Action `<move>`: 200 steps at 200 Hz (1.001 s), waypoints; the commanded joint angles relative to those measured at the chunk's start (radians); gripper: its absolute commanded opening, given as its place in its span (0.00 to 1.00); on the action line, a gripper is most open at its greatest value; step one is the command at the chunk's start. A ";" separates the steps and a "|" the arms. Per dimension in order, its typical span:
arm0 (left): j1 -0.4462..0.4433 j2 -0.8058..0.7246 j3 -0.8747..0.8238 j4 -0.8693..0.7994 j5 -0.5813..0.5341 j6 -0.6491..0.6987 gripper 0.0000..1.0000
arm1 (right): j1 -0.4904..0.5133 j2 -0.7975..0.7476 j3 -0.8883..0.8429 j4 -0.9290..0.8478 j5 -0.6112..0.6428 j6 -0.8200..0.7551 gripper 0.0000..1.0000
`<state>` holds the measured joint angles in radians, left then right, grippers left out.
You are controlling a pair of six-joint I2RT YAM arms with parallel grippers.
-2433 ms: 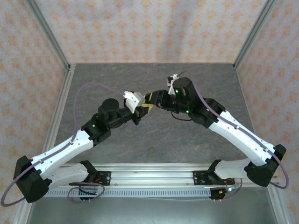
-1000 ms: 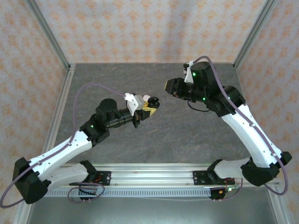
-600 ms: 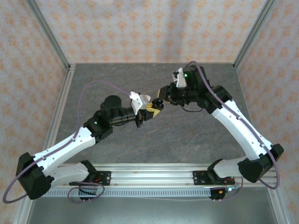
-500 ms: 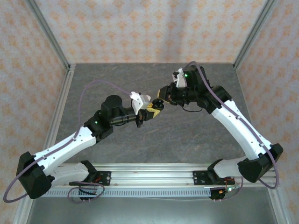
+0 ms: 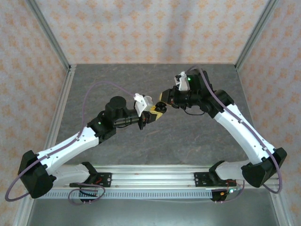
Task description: Insert the wireless bluetooth earbuds into the charging case
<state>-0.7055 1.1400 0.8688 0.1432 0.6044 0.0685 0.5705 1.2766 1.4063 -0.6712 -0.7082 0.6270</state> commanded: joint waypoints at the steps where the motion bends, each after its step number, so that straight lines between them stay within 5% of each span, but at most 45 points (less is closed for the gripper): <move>1: 0.009 -0.004 0.021 0.091 -0.092 -0.027 0.00 | 0.018 -0.042 -0.038 -0.058 -0.062 -0.018 0.19; 81: 0.009 0.016 0.019 0.094 -0.114 -0.050 0.00 | 0.021 -0.075 -0.061 -0.131 0.003 -0.062 0.18; 157: 0.023 -0.002 -0.080 0.056 -0.179 -0.094 0.00 | 0.011 -0.166 -0.044 -0.223 0.333 -0.145 0.24; 200: 0.038 0.001 -0.173 -0.015 -0.202 -0.139 0.00 | 0.011 -0.230 -0.092 -0.207 0.465 -0.159 0.37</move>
<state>-0.6765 1.1545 0.7311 0.1604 0.4355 -0.0357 0.5770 1.0851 1.3510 -0.8608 -0.3714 0.4927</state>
